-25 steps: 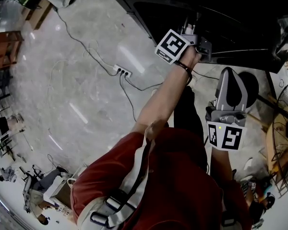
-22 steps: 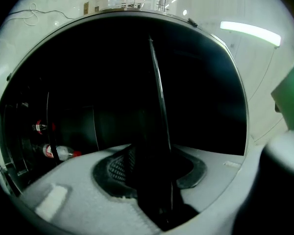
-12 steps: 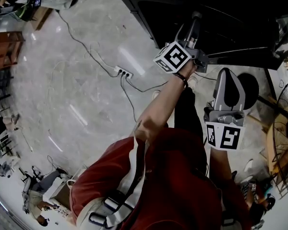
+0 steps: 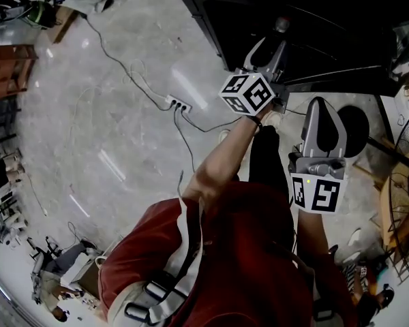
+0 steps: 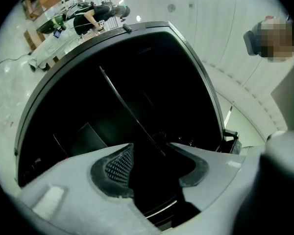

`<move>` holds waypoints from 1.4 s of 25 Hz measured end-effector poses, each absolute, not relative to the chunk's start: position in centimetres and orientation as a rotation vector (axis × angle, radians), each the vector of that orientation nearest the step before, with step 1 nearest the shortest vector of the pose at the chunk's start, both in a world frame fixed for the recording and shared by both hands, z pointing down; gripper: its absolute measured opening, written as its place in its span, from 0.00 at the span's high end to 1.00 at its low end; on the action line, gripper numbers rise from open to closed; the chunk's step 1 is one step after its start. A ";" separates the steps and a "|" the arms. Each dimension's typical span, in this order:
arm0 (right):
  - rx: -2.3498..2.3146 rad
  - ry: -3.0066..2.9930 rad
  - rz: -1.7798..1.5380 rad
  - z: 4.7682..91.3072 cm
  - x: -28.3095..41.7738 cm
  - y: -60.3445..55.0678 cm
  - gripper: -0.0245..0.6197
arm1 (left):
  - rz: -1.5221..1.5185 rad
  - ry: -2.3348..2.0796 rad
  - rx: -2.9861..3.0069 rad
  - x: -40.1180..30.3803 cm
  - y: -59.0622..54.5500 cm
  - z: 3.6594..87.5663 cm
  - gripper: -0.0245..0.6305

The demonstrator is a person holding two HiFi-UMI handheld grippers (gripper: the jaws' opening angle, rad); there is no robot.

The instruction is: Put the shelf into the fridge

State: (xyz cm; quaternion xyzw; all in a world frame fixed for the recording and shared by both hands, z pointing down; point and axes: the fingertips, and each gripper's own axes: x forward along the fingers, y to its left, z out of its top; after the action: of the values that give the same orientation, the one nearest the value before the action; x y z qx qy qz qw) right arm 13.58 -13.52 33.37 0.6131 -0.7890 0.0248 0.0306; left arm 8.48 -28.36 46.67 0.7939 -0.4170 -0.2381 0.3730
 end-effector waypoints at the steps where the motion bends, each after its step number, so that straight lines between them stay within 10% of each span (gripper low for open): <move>1: 1.890 -2.433 0.076 33.4 13.5 -13.5 0.96 | -0.583 -1.082 2.061 8.4 -28.1 46.7 0.64; 35: 1.908 -2.427 0.097 33.8 14.7 -14.6 0.96 | -0.023 -1.632 2.420 6.6 -29.2 46.6 0.64</move>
State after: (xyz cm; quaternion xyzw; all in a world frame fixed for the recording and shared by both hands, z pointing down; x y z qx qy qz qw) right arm 14.67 -14.63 33.85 0.6175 -0.7855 0.0315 0.0266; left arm 6.60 -29.22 46.59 0.8239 -0.5557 -0.0078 0.1113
